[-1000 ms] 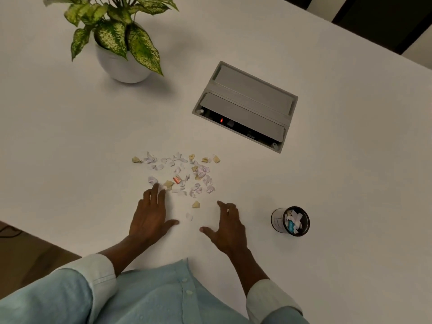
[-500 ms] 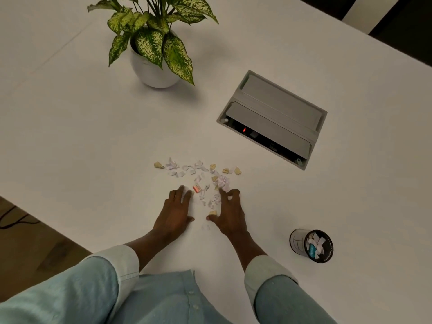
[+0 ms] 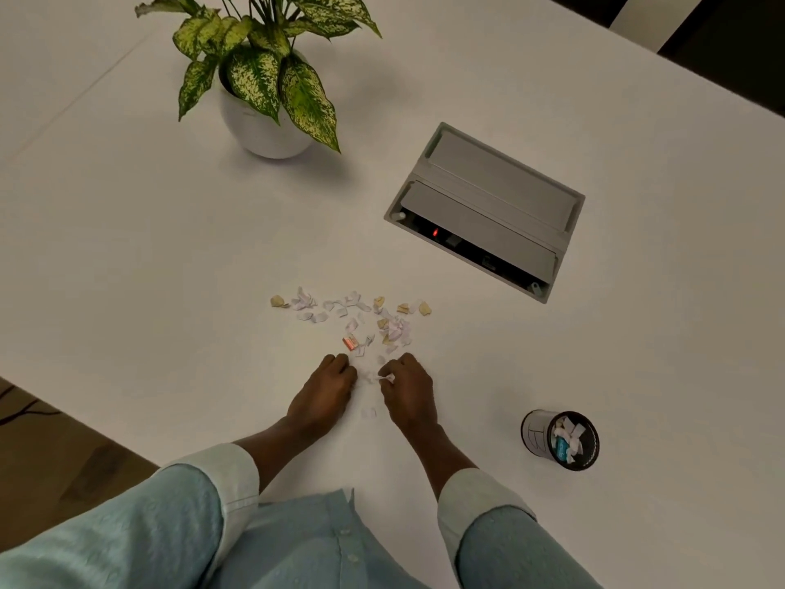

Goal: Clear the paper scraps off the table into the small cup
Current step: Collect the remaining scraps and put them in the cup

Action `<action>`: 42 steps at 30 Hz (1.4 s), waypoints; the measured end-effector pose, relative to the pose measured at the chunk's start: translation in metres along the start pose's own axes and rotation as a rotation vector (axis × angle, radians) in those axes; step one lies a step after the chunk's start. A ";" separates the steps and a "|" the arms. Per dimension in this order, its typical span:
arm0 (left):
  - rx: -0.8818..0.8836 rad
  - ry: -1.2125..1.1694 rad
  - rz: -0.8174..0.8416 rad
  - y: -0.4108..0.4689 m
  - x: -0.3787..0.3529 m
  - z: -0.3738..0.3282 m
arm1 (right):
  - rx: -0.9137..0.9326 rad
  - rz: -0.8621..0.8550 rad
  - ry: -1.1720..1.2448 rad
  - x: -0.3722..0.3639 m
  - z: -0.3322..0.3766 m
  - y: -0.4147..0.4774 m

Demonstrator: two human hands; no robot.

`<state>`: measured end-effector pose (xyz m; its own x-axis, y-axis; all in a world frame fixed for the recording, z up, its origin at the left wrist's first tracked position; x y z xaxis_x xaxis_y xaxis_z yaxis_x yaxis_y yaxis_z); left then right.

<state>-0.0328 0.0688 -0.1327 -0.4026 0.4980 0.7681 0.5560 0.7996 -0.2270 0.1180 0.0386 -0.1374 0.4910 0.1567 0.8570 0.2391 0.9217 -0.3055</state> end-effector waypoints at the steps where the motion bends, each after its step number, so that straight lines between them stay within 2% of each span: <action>1: -0.004 -0.005 -0.004 0.000 0.002 -0.002 | -0.037 -0.019 0.042 0.003 -0.006 -0.002; 7: 0.012 -0.175 -0.099 0.005 0.015 -0.025 | -0.221 -0.188 0.268 0.038 -0.046 -0.036; 16: -0.059 -0.517 -0.123 0.026 -0.006 -0.150 | -0.438 -0.488 0.561 0.111 -0.111 -0.121; 23: -0.168 -0.591 0.009 0.040 -0.048 -0.262 | -0.658 -0.697 0.523 0.169 -0.185 -0.176; 28: -0.180 -0.594 0.125 0.050 -0.080 -0.315 | -0.762 -0.705 0.449 0.179 -0.227 -0.188; 32: -0.189 -0.516 0.199 0.058 -0.102 -0.326 | -0.778 -0.679 0.370 0.180 -0.240 -0.184; 36: -0.278 -0.439 0.252 0.059 -0.108 -0.330 | -0.784 -0.649 0.338 0.177 -0.242 -0.181; 39: -0.310 -0.408 0.278 0.055 -0.102 -0.327 | -0.715 -0.709 0.293 0.185 -0.233 -0.180; 42: -0.319 -0.366 0.219 0.052 -0.091 -0.315 | -0.685 -0.749 0.178 0.190 -0.226 -0.180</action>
<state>0.2614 -0.0401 -0.0258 -0.4480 0.7721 0.4506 0.8260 0.5503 -0.1217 0.3575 -0.1780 -0.0128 0.1231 -0.4813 0.8679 0.9337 0.3524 0.0630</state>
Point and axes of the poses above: each hand's wrist, its own y-axis towards the middle knuckle, its own x-axis out of the back of the hand, z = x × y, the point moved 8 cm from there along y, towards the middle knuckle, and after that the axes turned 9 degrees about -y, right-handed, at the moved point
